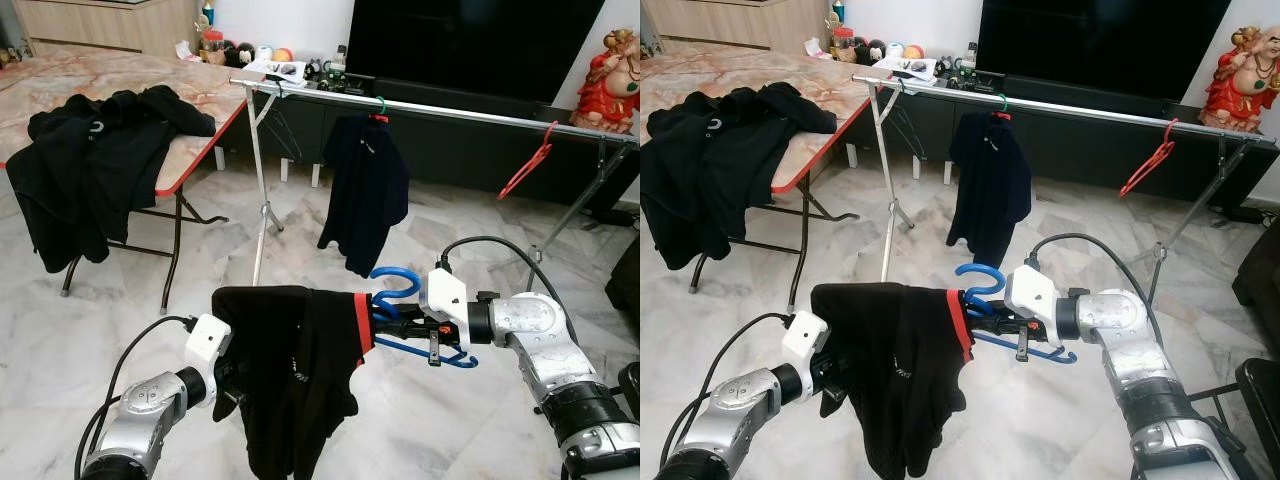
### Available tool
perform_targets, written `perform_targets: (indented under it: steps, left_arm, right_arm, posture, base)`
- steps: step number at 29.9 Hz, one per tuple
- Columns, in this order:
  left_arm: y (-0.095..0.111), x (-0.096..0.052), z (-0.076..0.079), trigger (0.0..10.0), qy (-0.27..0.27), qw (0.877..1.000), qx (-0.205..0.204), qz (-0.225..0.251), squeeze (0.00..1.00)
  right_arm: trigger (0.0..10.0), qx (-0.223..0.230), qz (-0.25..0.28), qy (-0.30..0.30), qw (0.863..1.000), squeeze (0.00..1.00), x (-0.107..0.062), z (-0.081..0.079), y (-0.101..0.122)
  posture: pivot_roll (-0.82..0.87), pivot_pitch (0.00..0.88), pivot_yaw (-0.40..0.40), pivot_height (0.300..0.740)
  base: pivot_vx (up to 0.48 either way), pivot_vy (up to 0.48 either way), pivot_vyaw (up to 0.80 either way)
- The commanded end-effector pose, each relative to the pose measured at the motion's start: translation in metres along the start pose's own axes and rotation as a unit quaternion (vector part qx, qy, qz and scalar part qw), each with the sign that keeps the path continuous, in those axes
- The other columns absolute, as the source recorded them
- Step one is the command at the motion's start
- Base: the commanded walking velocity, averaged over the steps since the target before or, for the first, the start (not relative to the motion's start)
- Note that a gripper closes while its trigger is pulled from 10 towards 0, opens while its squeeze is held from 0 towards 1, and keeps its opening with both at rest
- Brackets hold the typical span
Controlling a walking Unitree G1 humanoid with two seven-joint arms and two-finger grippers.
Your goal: Hang hanger
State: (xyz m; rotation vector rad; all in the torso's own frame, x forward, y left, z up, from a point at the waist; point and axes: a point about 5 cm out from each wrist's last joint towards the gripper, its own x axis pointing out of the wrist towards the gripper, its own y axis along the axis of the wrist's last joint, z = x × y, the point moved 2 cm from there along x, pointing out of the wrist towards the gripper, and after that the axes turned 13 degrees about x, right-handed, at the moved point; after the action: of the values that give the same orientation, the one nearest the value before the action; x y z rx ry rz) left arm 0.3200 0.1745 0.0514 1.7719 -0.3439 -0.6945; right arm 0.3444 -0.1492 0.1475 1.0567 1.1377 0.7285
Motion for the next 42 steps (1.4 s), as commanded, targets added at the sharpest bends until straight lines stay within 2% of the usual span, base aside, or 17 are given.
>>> perform_targets:
  steps: [1, 13, 20, 26, 32, 35, 38, 42]
  left_arm:
    - [0.007, 0.003, 0.002, 0.0, -0.008, 1.000, 0.001, 0.017, 0.00]
    - [0.010, 0.003, 0.002, 0.0, -0.011, 1.000, -0.004, 0.025, 0.00]
    - [0.011, 0.005, 0.011, 0.0, -0.015, 0.999, -0.013, 0.035, 0.00]
    - [0.013, 0.006, 0.009, 0.0, -0.014, 0.999, -0.013, 0.039, 0.00]
    - [0.017, 0.004, 0.002, 0.0, -0.005, 0.999, -0.012, 0.044, 0.00]
    - [0.017, 0.001, -0.002, 0.0, 0.005, 0.999, -0.008, 0.040, 0.00]
    - [0.014, -0.004, -0.007, 0.0, 0.030, 0.999, -0.005, 0.034, 0.00]
    - [0.007, -0.015, -0.025, 0.0, 0.095, 0.995, -0.009, 0.023, 0.00]
  right_arm:
    - [0.0, -0.011, 0.016, -0.009, 1.000, 0.00, -0.002, 0.003, 0.008]
    - [0.0, -0.007, 0.006, -0.013, 1.000, 0.00, -0.002, 0.003, 0.002]
    - [0.0, -0.001, -0.004, -0.017, 1.000, 0.00, -0.005, 0.002, -0.006]
    - [0.0, 0.004, -0.001, -0.025, 1.000, 0.00, -0.007, 0.003, -0.007]
    - [0.0, 0.009, -0.006, -0.033, 0.999, 0.00, -0.004, 0.002, -0.012]
    - [0.0, 0.010, -0.023, -0.040, 0.999, 0.00, -0.002, 0.001, -0.021]
    - [0.0, 0.008, -0.054, -0.058, 0.997, 0.00, -0.005, 0.001, -0.033]
    - [0.0, 0.009, -0.116, -0.101, 0.988, 0.00, -0.014, 0.004, -0.057]
  posture:
    - [0.09, 0.017, -0.095, 0.740]
    - [0.10, 0.025, -0.099, 0.740]
    - [0.10, 0.031, -0.105, 0.740]
    - [0.10, 0.029, -0.102, 0.740]
    - [0.11, 0.036, -0.095, 0.740]
    - [0.11, 0.049, -0.096, 0.740]
    - [0.11, 0.054, -0.091, 0.740]
    - [0.11, 0.058, -0.088, 0.740]
  base:
    - [0.000, 0.000, 0.00]
    - [0.000, 0.000, 0.00]
    - [0.000, 0.000, 0.00]
    - [0.000, 0.000, 0.00]
    - [0.000, 0.000, 0.00]
    - [0.000, 0.000, 0.00]
    - [0.000, 0.000, 0.00]
    - [0.000, 0.000, 0.00]
